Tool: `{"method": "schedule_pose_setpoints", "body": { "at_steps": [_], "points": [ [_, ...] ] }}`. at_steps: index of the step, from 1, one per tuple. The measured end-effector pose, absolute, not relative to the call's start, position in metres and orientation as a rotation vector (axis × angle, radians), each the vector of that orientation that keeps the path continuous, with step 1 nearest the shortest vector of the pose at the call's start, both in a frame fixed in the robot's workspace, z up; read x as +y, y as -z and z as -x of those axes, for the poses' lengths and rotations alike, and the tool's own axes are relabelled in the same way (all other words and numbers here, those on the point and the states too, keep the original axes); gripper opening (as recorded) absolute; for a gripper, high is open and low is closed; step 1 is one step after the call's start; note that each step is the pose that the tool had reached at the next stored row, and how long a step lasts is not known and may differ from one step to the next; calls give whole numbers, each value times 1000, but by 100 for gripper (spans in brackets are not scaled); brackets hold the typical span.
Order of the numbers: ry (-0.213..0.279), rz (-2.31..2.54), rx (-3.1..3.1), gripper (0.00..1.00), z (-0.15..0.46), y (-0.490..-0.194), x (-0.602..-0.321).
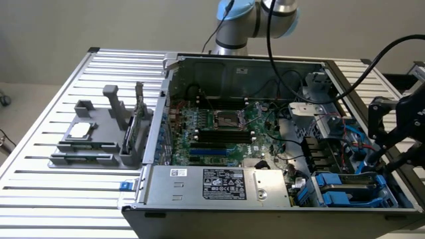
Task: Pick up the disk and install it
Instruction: 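Insert the first disk wire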
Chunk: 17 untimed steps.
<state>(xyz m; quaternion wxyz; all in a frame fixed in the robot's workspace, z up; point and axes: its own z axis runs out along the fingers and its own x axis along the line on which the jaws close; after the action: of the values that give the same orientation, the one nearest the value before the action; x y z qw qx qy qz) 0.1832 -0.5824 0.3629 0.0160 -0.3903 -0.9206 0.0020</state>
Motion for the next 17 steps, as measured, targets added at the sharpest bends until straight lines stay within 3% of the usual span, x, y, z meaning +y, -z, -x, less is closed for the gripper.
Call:
{"method": "schedule_pose_setpoints", "body": {
  "at_steps": [17],
  "points": [
    [9,1481,-2730,31,-183,-348,-582]
  ]
}}
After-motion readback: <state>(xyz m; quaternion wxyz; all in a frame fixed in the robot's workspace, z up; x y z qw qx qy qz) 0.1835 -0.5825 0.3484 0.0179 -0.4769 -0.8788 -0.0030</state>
